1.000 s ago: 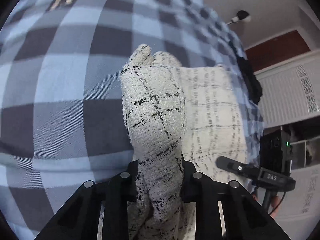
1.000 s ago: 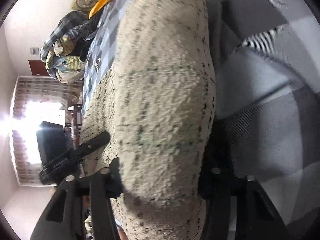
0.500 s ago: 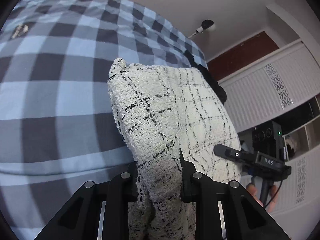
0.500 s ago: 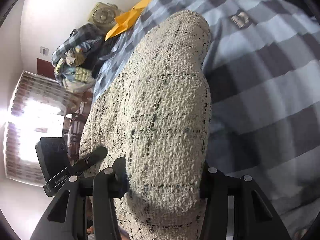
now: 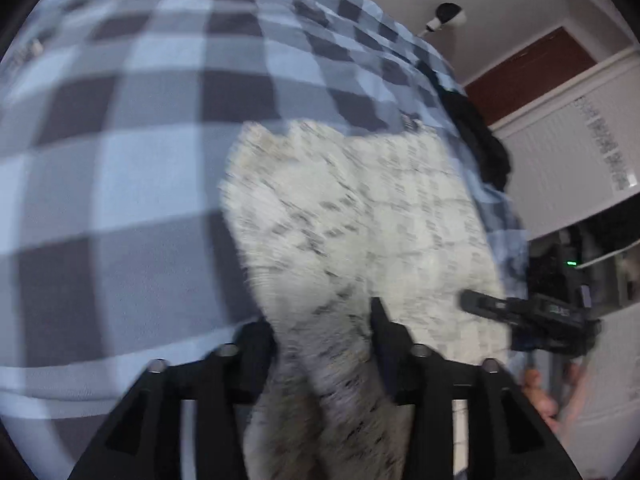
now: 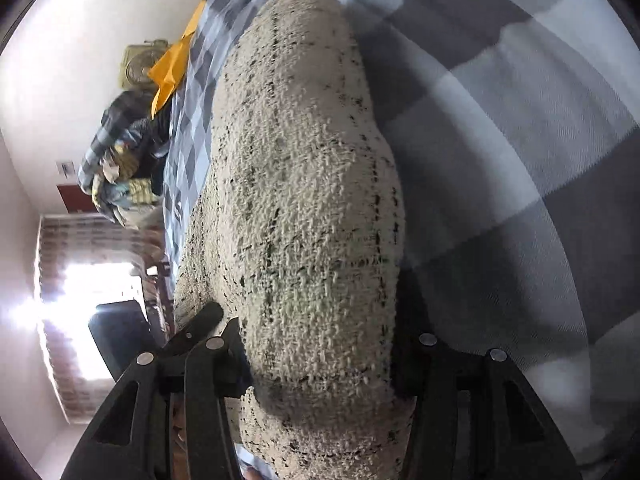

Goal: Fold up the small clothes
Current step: 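Open both grippers and withdraw them from the folded shirt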

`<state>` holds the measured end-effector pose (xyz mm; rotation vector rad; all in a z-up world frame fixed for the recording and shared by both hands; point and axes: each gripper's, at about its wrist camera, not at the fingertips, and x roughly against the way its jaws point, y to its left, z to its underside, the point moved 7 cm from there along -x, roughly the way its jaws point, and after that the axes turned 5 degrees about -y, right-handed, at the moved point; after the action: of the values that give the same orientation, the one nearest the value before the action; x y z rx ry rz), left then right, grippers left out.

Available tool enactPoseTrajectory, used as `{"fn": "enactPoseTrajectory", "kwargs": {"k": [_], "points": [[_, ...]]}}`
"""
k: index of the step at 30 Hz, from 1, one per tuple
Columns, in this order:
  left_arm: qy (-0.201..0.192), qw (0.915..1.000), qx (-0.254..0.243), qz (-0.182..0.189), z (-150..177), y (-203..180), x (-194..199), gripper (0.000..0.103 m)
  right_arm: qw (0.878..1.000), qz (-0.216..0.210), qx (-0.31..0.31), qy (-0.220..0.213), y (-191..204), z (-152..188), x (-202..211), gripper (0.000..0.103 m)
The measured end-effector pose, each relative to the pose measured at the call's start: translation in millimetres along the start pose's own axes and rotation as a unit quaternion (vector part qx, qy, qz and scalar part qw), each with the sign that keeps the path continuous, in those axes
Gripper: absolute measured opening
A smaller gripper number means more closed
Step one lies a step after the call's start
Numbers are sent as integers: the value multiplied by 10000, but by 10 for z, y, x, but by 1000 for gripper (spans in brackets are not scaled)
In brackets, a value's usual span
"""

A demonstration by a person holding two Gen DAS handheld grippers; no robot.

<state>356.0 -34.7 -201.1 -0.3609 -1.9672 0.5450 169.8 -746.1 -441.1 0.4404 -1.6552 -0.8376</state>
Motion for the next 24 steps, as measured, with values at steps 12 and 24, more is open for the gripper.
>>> {"fn": "enactPoseTrajectory", "kwargs": {"k": [12,24], "points": [[-1036,9247,-1879,-3146,284,191,1691,79,9817,1050,-85,-1584,398,523,1353,75],[-1777,9284,-2091,-2505,1178,-518,2717,103,9067,3139,2078,-1905,1488,1409,2357,96]]}}
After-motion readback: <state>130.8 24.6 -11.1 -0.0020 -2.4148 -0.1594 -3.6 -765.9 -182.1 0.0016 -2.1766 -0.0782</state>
